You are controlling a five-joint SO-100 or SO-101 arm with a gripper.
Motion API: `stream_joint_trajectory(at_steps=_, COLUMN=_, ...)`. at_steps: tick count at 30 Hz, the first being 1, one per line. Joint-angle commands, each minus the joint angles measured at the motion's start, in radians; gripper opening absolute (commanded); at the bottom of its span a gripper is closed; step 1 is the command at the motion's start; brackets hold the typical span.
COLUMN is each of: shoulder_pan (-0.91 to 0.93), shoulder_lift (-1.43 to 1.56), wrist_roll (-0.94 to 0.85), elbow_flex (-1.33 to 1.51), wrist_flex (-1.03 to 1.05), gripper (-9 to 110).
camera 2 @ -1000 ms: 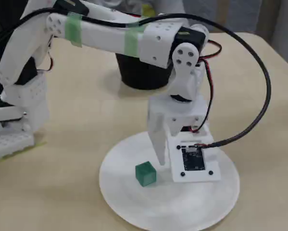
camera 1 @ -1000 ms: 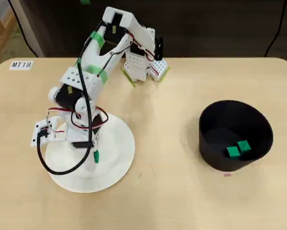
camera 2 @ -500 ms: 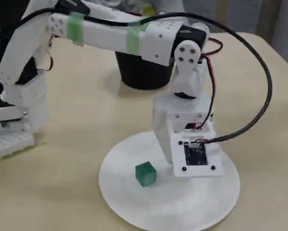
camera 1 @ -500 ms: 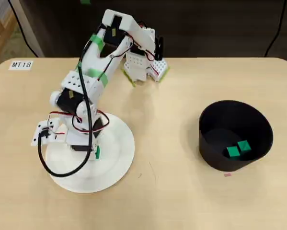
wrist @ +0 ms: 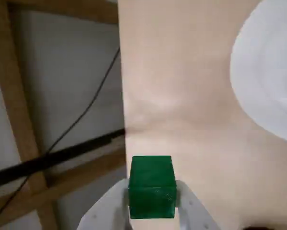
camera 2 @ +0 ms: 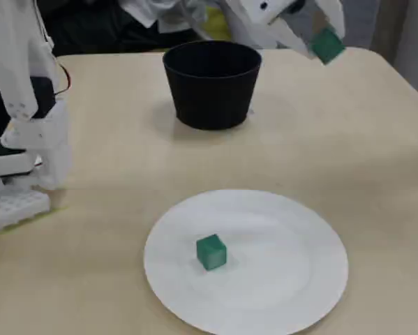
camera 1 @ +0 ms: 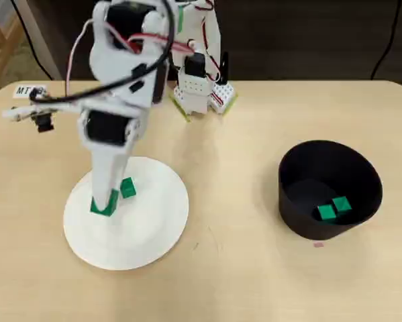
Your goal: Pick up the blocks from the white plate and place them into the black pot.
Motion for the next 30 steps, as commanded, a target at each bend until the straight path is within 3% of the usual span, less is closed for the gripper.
stream_joint_trajectory(at_steps=1, shoulder_pan=-0.172, shoulder_lift=0.184, wrist_roll=0.104, elbow_flex=0.179, wrist_flex=-0.008, gripper=-2)
stream_joint_trajectory(at_steps=7, shoulder_pan=-0.541, shoulder_lift=0.345, wrist_roll=0.264, elbow_flex=0.425, wrist_flex=-0.025, gripper=-2)
stream_joint_trajectory(at_steps=13, shoulder_pan=-0.785, shoulder_lift=0.356, wrist_roll=0.330, elbow_flex=0.575, wrist_flex=-0.206, gripper=-2)
stream_joint_trajectory(at_steps=21, shoulder_pan=-0.822, shoulder_lift=0.278, wrist_roll=0.285, elbow_flex=0.672, wrist_flex=-0.476, gripper=-2)
stream_joint_trajectory(at_steps=30, shoulder_pan=-0.765, shoulder_lift=0.190, wrist_roll=0.235, elbow_flex=0.706, wrist_flex=-0.568, gripper=-2)
